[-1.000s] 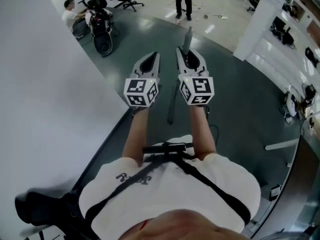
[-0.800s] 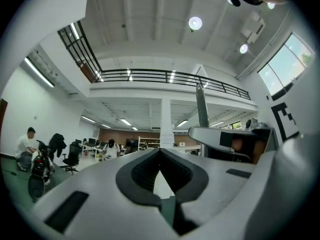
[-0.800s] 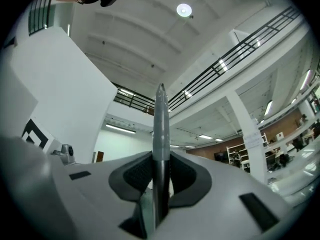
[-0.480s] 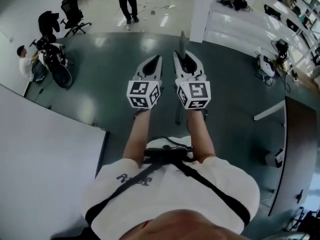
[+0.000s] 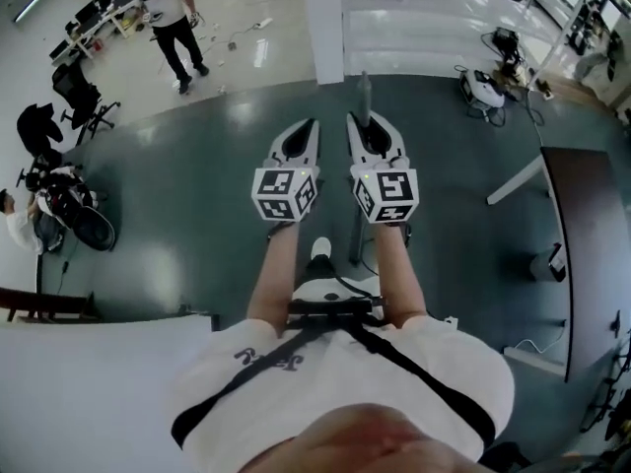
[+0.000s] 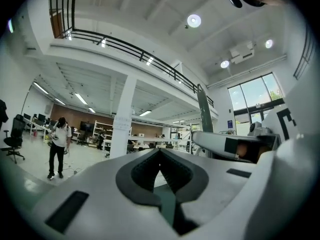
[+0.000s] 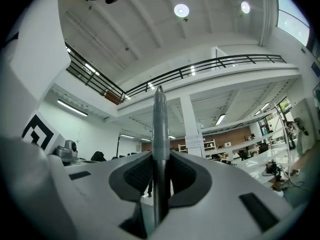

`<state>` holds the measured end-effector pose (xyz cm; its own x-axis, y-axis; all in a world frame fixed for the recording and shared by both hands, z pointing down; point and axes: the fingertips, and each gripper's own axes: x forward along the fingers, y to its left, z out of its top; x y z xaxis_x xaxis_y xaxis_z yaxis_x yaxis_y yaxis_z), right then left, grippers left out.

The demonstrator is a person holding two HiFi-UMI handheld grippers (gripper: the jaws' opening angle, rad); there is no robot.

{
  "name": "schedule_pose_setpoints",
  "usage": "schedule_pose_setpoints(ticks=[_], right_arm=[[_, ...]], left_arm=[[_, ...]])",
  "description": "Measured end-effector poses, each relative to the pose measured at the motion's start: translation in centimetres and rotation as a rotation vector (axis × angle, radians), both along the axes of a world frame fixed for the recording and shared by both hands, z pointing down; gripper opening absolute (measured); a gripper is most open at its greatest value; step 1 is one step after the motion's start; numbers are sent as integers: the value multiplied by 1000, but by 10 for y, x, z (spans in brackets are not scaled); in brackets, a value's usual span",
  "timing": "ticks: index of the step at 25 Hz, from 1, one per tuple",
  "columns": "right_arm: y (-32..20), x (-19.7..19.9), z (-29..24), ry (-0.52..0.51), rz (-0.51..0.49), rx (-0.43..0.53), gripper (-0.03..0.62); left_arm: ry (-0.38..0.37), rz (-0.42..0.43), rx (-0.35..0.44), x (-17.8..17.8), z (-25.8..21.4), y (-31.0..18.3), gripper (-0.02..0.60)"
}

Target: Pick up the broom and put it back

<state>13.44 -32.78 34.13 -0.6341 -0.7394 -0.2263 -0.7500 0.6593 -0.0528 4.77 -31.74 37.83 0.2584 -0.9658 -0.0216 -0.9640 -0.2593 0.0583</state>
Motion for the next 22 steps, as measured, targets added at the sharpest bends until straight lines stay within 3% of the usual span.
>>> schedule_pose_setpoints(ticks=[10,17,22], right_arm=[[-166,-26,-24,-5,162,37,86],[-258,-38,-19,35,215,11,86],[-330,-47,-3,56,193,-4,86]], left_arm=[[26,202,40,-22,-21,-194,11],[62,258,-4,-29,-7,-286,11],[73,237,-32,-35,9,-356,11]])
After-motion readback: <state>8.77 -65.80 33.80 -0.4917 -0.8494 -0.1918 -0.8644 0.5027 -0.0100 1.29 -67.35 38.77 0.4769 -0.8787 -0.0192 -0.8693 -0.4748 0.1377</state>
